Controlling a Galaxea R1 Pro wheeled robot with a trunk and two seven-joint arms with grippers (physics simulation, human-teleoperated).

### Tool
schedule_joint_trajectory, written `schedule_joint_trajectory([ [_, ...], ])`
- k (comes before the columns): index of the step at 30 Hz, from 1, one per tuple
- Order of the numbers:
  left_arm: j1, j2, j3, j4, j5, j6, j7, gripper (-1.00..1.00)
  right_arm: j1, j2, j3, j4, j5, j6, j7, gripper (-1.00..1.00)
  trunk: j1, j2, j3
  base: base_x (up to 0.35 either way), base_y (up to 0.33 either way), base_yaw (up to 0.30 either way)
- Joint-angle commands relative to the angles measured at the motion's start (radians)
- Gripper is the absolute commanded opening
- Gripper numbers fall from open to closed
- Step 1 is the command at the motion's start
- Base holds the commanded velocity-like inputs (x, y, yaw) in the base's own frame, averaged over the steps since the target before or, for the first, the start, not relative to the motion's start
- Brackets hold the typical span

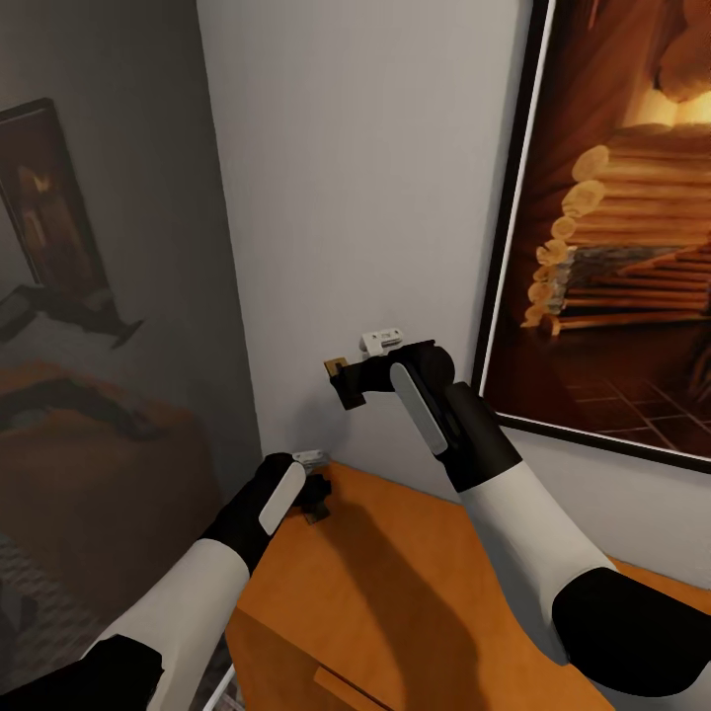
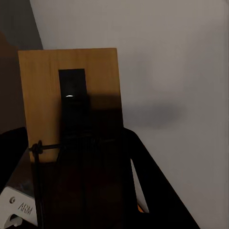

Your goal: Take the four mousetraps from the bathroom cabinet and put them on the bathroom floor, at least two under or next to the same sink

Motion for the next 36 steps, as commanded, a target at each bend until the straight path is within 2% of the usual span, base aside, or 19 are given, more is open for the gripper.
schedule_joint_trajectory([
  [1, -0.001, 0.000, -0.001, -0.001, 0.010, 0.002, 0.010, 1.00, -0.001, 0.000, 0.001, -0.001, -0.007, 0.004, -0.007, -1.00, 0.000, -0.001, -0.001, 0.000, 0.000, 0.000],
  [18, -0.001, 0.000, -0.006, -0.001, 0.008, 0.000, 0.011, 1.00, 0.000, 0.000, 0.001, 0.002, -0.008, 0.004, -0.007, -1.00, 0.000, -0.001, -0.001, 0.000, -0.002, 0.000],
  [36, -0.001, 0.000, -0.005, -0.001, 0.008, 0.000, 0.012, 1.00, -0.001, 0.000, 0.001, 0.002, -0.008, 0.004, -0.007, -1.00, 0.000, -0.001, -0.001, 0.000, -0.066, 0.000],
])
